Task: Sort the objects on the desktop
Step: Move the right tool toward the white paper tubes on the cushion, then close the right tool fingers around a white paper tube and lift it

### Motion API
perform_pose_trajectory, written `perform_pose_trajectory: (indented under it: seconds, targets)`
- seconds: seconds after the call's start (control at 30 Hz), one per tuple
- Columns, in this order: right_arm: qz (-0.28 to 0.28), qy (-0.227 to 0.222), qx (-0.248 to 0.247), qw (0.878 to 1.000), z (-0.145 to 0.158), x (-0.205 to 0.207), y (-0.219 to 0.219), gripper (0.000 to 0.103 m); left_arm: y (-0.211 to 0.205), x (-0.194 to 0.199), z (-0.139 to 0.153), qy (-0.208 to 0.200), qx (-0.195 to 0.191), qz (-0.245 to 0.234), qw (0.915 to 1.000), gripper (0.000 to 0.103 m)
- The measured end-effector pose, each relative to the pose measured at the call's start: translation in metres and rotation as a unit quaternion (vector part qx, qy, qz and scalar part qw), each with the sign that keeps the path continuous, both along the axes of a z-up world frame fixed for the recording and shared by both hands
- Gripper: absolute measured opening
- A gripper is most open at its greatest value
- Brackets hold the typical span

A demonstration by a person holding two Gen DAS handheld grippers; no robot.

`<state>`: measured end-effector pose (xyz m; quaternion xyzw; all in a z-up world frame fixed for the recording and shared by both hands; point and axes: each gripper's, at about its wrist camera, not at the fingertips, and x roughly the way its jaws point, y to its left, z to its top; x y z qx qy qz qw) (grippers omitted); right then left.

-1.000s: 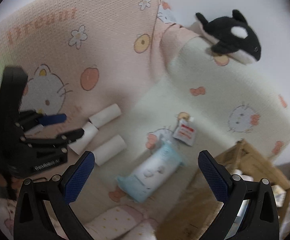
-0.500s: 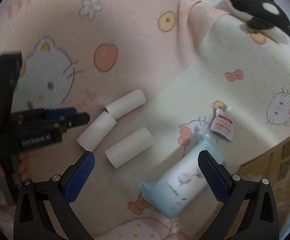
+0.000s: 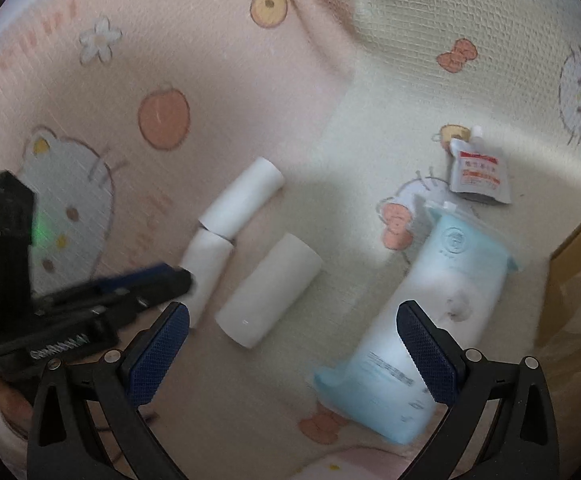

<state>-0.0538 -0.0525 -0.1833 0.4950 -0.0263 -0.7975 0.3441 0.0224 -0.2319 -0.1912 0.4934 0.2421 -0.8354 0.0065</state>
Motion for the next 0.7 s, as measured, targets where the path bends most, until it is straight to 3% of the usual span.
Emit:
perform_pose_trajectory:
  seconds: [0.2, 0.37, 0.53, 0.7]
  targets:
    - [-0.015, -0.049, -0.027, 0.998, -0.028, -0.009, 0.0, 0.102, 0.005, -0.014, -0.012, -0.038, 0.016, -0.035, 0.9985, 0.048]
    - [-0.019, -0.07, -0.036, 0.997, -0.042, -0.015, -0.001, 0.078, -0.003, -0.016, -0.017, -0.047, 0.041, -0.027, 0.9977, 0.048]
    - [0.001, -0.079, -0.037, 0.996, -0.05, -0.013, -0.011, 0.056, -0.008, -0.025, -0.021, -0.057, 0.035, -0.017, 0.9976, 0.048]
    - [0.012, -0.091, -0.048, 0.995, -0.056, -0.011, -0.015, 0.054, -0.006, -0.042, -0.029, -0.069, 0.064, -0.036, 0.995, 0.048]
